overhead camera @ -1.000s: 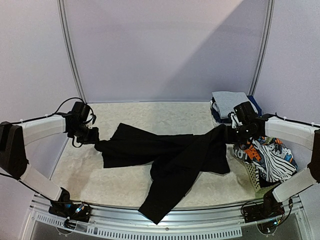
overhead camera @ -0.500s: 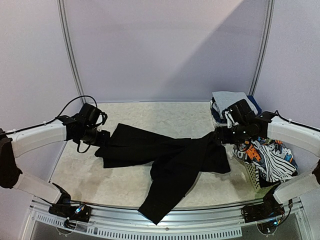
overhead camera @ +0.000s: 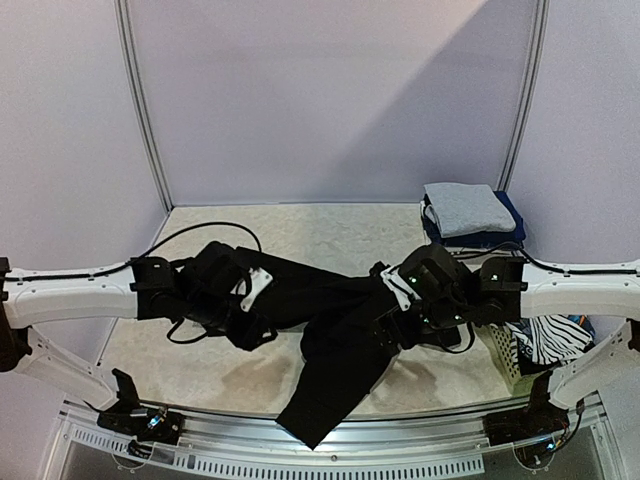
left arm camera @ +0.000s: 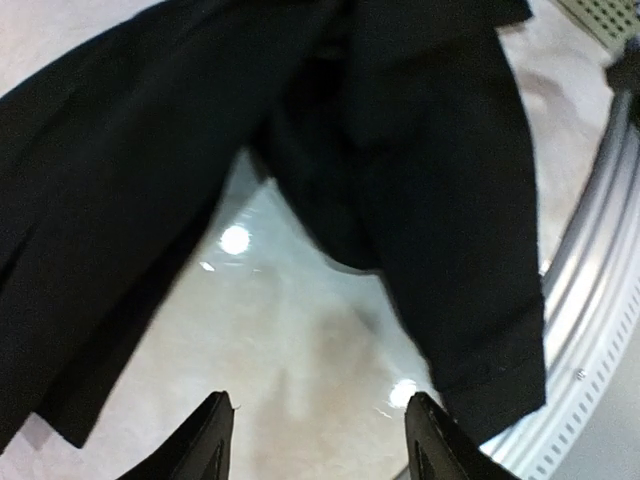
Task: Fold and stack the mixed laundry pile
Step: Flatten out the crumpled shirt at the center of the board.
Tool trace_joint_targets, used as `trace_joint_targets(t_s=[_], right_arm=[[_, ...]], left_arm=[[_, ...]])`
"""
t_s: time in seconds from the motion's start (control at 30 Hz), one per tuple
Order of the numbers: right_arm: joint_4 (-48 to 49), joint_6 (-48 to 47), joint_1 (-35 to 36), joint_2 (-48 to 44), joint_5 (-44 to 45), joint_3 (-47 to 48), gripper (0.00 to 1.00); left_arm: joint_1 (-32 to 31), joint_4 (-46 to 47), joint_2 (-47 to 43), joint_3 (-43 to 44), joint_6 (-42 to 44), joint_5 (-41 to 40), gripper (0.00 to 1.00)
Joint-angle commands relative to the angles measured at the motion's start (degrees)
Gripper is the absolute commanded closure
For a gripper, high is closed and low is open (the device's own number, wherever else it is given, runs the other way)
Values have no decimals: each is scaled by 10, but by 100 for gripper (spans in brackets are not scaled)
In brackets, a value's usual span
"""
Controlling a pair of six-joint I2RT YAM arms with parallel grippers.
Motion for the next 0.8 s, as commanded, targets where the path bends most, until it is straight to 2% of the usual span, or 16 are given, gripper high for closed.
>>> trace_joint_targets(t_s=[0.0,0.1,0.3,0.6,0.7,0.77], right_arm=[[-17,24,-2,-5,106,3,4],[-26,35,-2,-10,145,2,1],[-43,58,-2,-30,174,-9,1],[-56,75,-2,-65,178,-41,1],[-51,81,-3,-75,174,-50,1],[-49,82,-3,-79,173,-55,1]], left_arm=[[-69,-15,12,-19,-11,39,38],[-112,-13,45,-14,-33,45,36],[-198,-79,124,30,-89,-40,36],[-254,-53,214,53,-113,-6,36],[-257,-46,248,66,-113,-13,41],[-256,-45,266,74,-111,-25,53]])
